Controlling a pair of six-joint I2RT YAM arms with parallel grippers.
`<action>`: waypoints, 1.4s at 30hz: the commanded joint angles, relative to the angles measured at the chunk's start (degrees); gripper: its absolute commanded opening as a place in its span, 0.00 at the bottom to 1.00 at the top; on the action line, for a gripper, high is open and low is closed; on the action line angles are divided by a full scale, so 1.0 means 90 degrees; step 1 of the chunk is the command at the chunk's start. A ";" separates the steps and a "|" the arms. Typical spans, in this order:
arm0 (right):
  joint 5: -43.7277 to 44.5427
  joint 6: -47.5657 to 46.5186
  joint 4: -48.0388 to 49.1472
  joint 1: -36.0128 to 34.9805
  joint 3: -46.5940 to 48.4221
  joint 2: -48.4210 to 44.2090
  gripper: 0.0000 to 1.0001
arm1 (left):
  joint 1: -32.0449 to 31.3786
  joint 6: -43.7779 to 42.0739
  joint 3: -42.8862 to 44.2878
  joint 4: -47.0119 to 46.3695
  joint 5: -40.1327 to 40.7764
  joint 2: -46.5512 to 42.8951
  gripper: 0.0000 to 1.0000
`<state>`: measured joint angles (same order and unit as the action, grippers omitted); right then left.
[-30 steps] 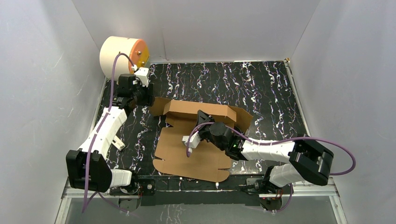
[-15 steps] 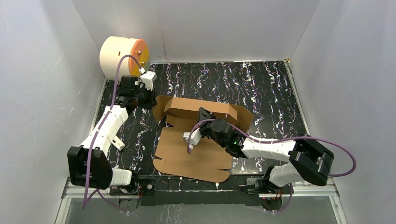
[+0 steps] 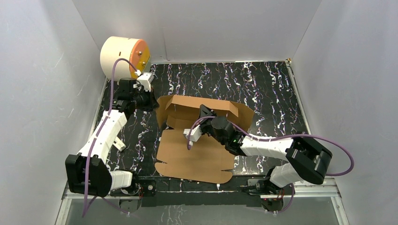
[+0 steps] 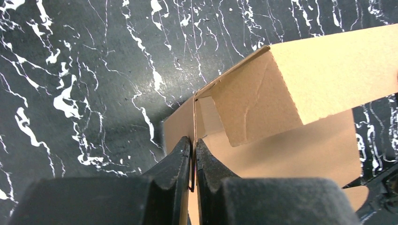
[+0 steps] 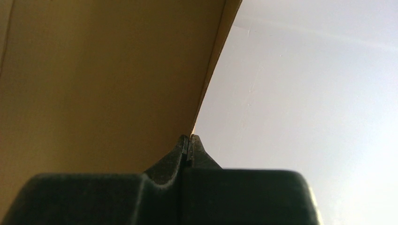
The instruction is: Fold the paper box
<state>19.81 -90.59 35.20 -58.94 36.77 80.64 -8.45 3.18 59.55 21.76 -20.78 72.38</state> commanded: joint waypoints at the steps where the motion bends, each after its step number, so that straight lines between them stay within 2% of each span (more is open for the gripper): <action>1: -0.0036 0.0003 0.0026 0.0074 0.0195 0.0205 0.00 | -0.0159 0.0730 -0.0063 -0.0022 -0.0461 -0.0552 0.06; 7: -0.0133 0.0016 0.0144 0.0075 0.0263 0.0316 0.00 | -0.0443 0.1240 -0.0366 -0.0264 -0.0384 -0.0667 0.07; 16: -0.0229 -0.0292 0.0255 0.0075 0.0123 0.0307 0.00 | -0.0979 0.2026 -0.0693 -0.0653 0.0392 -0.0730 0.13; 22: -0.0336 -0.0579 0.0454 0.0069 -0.0112 0.0218 0.00 | -0.1412 0.2518 -0.1252 -0.1324 0.0724 -0.1046 0.13; 31: -0.0180 -0.1082 0.1092 0.0064 -0.0459 0.0297 0.00 | -0.1552 0.3335 -0.2225 -0.2478 0.1071 -0.1328 0.20; 42: -0.0285 -0.1634 0.1161 0.0347 -0.0011 0.0428 0.00 | -0.1636 0.3484 -0.2036 -0.3023 0.1302 -0.1203 0.41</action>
<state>18.17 -101.89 44.95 -56.64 33.71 83.90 -22.79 33.45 40.12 -2.13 -9.96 61.47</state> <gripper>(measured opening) 0.019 0.371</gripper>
